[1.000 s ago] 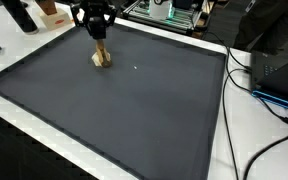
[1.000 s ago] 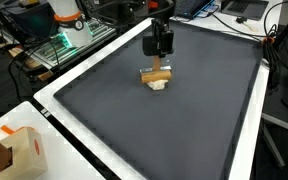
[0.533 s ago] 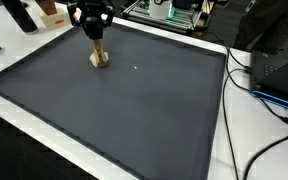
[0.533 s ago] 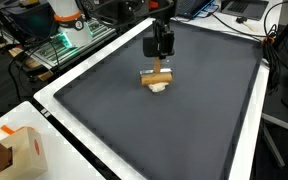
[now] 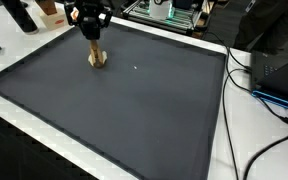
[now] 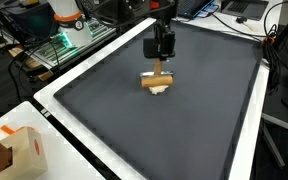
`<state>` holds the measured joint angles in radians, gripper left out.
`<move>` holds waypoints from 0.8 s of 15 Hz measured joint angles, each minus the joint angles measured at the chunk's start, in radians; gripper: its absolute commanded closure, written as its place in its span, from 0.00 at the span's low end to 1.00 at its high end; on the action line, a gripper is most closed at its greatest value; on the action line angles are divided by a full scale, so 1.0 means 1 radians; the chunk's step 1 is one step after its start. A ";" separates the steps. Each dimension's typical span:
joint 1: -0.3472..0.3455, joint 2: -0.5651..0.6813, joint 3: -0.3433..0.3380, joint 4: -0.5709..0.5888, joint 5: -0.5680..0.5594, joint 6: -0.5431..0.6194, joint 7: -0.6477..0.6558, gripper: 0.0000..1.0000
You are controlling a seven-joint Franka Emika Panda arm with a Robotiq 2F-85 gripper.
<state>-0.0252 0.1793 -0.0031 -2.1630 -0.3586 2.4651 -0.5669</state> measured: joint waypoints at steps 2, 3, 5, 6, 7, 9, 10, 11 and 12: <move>0.000 0.004 -0.001 0.005 -0.012 0.001 0.012 0.76; 0.000 0.005 -0.003 0.007 -0.017 0.001 0.017 0.76; 0.000 0.010 -0.006 0.012 -0.025 0.003 0.026 0.76; 0.000 0.011 -0.007 0.014 -0.028 0.004 0.031 0.76; 0.000 0.013 -0.009 0.015 -0.030 0.005 0.035 0.76; 0.000 0.015 -0.012 0.016 -0.032 0.008 0.038 0.76; 0.000 0.016 -0.013 0.017 -0.034 0.010 0.040 0.76; 0.000 0.017 -0.015 0.017 -0.036 0.013 0.043 0.76; 0.000 0.018 -0.017 0.017 -0.039 0.015 0.047 0.76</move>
<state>-0.0256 0.1969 -0.0199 -2.1457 -0.3972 2.4804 -0.5197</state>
